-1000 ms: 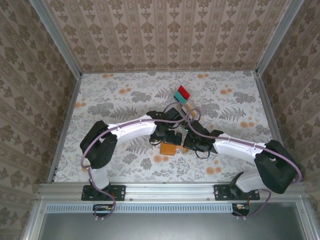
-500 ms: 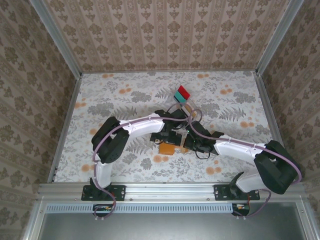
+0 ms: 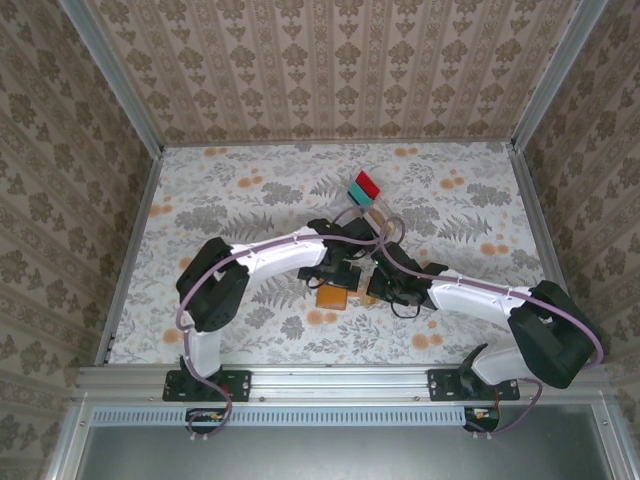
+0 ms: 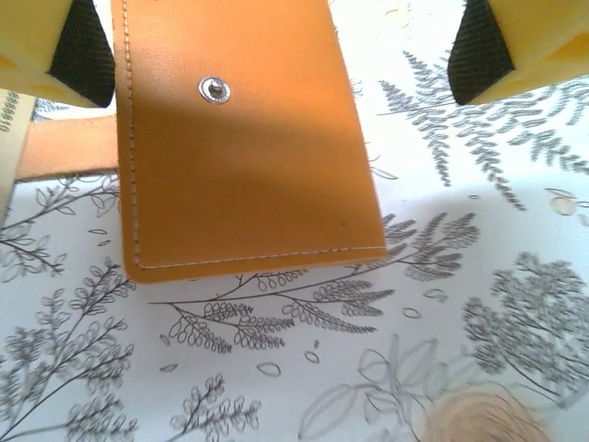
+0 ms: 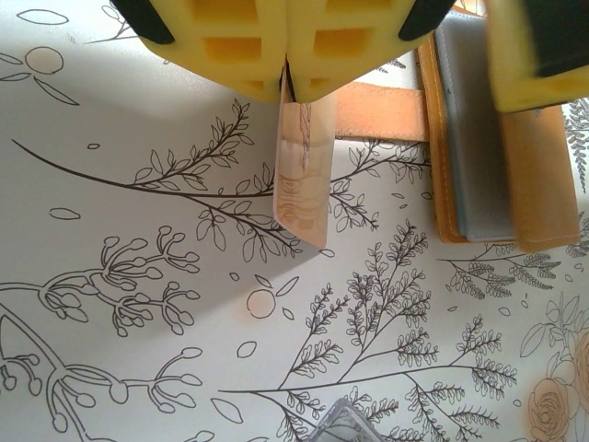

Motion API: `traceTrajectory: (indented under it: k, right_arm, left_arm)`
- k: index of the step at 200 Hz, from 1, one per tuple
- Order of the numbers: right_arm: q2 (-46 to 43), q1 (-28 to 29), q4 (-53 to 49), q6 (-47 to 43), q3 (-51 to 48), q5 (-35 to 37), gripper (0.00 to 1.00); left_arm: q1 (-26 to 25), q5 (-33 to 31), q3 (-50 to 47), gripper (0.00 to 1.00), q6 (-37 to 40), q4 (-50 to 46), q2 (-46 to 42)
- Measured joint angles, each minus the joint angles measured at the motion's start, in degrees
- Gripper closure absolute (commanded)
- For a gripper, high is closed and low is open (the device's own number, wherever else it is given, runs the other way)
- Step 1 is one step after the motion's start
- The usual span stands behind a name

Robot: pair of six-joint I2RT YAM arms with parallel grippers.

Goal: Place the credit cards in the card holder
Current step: Open the card holder at the bottom-center of the table.

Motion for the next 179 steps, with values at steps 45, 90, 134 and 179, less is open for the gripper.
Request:
traceTrajectory:
  k: [45, 90, 134, 179]
  right_arm:
    - [0.0, -0.2, -0.1, 0.0, 0.0, 0.0, 0.96]
    - [0.0, -0.8, -0.4, -0.2, 0.0, 0.0, 0.97]
    - [0.0, -1.6, -1.3, -1.1, 0.7, 0.0, 0.97]
    - [-0.1, -1.9, -2.2, -1.6, 1.6, -0.2, 0.97]
  left_arm:
    - [0.0, -1.2, -0.5, 0.30, 0.4, -0.2, -1.8]
    - [0.5, -1.5, -4.3, 0.66, 1.0, 1.4, -8.0]
    - [4.5, -0.1, -11.1, 0.79, 1.3, 4.6, -14.5]
    - [9.2, 6.4, -20.0, 0.96, 0.9, 12.3, -18.1]
